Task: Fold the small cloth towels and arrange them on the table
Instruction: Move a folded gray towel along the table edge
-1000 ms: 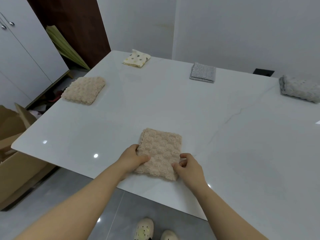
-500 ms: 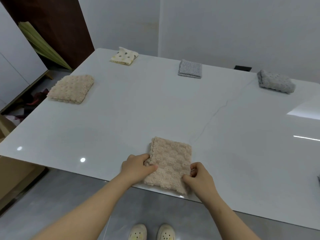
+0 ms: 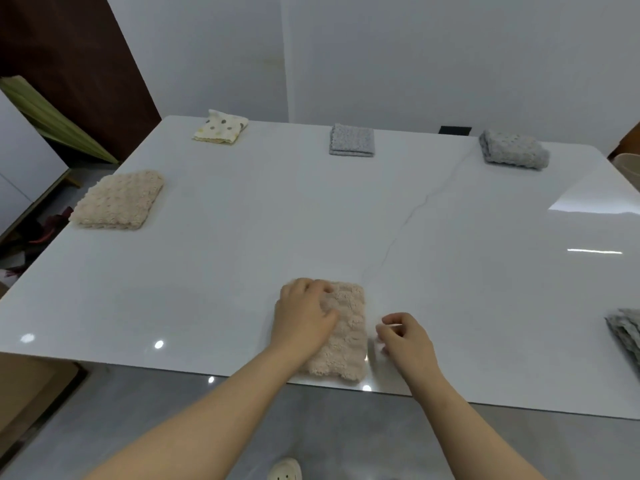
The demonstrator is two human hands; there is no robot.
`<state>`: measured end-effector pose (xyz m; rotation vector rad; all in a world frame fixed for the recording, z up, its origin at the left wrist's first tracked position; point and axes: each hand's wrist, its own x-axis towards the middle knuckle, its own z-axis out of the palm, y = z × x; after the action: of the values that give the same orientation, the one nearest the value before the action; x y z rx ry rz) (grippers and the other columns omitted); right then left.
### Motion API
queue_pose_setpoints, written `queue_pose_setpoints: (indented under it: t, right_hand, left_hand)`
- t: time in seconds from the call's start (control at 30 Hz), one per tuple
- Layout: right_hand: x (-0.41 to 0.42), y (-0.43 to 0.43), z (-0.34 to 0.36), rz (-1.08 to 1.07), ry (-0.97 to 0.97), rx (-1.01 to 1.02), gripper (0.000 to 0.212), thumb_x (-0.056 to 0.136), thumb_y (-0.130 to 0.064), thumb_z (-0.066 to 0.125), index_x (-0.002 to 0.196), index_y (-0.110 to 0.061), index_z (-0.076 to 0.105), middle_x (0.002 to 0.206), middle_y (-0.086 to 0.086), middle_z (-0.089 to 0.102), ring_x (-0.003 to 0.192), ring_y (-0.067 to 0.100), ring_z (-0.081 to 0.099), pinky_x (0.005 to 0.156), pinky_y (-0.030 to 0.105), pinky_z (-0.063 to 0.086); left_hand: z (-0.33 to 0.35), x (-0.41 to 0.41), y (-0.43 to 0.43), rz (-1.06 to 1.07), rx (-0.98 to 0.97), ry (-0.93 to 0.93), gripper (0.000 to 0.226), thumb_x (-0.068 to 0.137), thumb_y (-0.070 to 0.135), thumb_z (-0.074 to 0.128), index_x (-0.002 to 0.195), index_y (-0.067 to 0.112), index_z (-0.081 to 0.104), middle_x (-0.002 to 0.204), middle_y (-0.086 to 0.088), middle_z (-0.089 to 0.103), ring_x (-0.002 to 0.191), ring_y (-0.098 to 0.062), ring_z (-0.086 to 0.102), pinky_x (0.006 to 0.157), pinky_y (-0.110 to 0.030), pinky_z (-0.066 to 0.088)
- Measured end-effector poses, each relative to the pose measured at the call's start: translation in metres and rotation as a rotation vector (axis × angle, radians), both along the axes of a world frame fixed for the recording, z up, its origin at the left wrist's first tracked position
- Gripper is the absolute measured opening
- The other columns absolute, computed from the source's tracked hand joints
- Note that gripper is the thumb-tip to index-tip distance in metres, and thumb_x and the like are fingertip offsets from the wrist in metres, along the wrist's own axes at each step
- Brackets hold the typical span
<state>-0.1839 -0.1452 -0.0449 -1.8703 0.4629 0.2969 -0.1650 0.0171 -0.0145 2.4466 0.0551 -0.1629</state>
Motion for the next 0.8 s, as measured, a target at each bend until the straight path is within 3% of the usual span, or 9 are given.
queue_pose_setpoints:
  t: [0.13,0.3,0.43,0.5,0.6,0.67,0.73,0.8]
  right_hand:
    - [0.006,-0.037,0.004,-0.004,-0.039,-0.069,0.009,0.088,-0.012,0.051,0.094,-0.013,0.058,0.073,0.000,0.058,0.060,0.016,0.056,0.058,0.023,0.042]
    - [0.011,-0.118,0.010,0.033,-0.112,-0.183,0.011,0.089,-0.012,0.049,0.093,-0.015,0.058,0.073,-0.004,0.055,0.065,0.013,0.051,0.055,0.020,0.037]
    - [0.011,-0.197,0.017,0.058,-0.158,-0.303,0.013,0.088,-0.013,0.048,0.097,-0.016,0.058,0.078,-0.005,0.055,0.066,0.007,0.049,0.056,0.021,0.037]
    - [0.008,-0.230,0.020,0.059,-0.177,-0.365,0.015,0.088,-0.012,0.048,0.099,-0.014,0.058,0.085,-0.001,0.057,0.070,0.013,0.051,0.058,0.026,0.038]
    - [-0.002,-0.275,0.020,0.059,-0.229,-0.501,0.021,0.086,-0.012,0.051,0.104,-0.009,0.061,0.098,0.006,0.061,0.087,0.024,0.054,0.071,0.030,0.038]
    - [-0.008,-0.292,0.021,0.081,-0.216,-0.661,0.026,0.085,-0.014,0.053,0.110,-0.012,0.061,0.111,0.008,0.060,0.105,0.027,0.049,0.084,0.035,0.036]
    - [-0.016,-0.308,0.023,0.088,-0.152,-0.755,0.035,0.084,-0.018,0.055,0.119,-0.016,0.056,0.127,0.008,0.051,0.122,0.028,0.038,0.099,0.038,0.027]
    - [-0.022,-0.320,0.022,0.100,-0.079,-0.815,0.048,0.080,-0.021,0.058,0.127,-0.018,0.048,0.138,0.007,0.041,0.129,0.030,0.030,0.104,0.040,0.022]
  left_hand:
    - [0.003,0.006,-0.049,-0.069,-0.171,0.115,0.024,0.087,0.018,0.052,0.111,0.017,0.059,0.102,0.003,0.057,0.089,-0.009,0.050,0.080,-0.018,0.039]
    - [-0.006,0.001,-0.124,-0.020,-0.269,0.241,0.022,0.090,0.021,0.050,0.110,0.018,0.059,0.090,0.010,0.052,0.075,-0.003,0.049,0.063,-0.012,0.038]
    - [-0.008,-0.009,-0.188,0.046,-0.325,0.300,0.023,0.091,0.022,0.048,0.113,0.018,0.057,0.095,0.008,0.052,0.081,-0.007,0.050,0.066,-0.016,0.040]
    - [-0.011,-0.013,-0.215,0.091,-0.329,0.308,0.024,0.091,0.021,0.049,0.113,0.018,0.057,0.095,0.007,0.052,0.086,-0.010,0.049,0.066,-0.018,0.040]
    - [-0.014,-0.025,-0.255,0.126,-0.328,0.334,0.024,0.091,0.020,0.049,0.113,0.018,0.057,0.095,0.007,0.051,0.087,-0.010,0.049,0.063,-0.010,0.037]
    - [-0.018,-0.033,-0.271,0.118,-0.316,0.356,0.024,0.091,0.020,0.048,0.113,0.019,0.057,0.093,0.008,0.051,0.088,-0.010,0.049,0.064,-0.013,0.038]
    - [-0.021,-0.039,-0.287,0.117,-0.302,0.367,0.024,0.090,0.020,0.048,0.113,0.019,0.057,0.087,0.012,0.050,0.088,-0.010,0.049,0.064,-0.014,0.039]
    - [-0.022,-0.042,-0.296,0.130,-0.302,0.374,0.023,0.090,0.019,0.047,0.112,0.019,0.057,0.085,0.013,0.049,0.087,-0.010,0.049,0.063,-0.012,0.038]
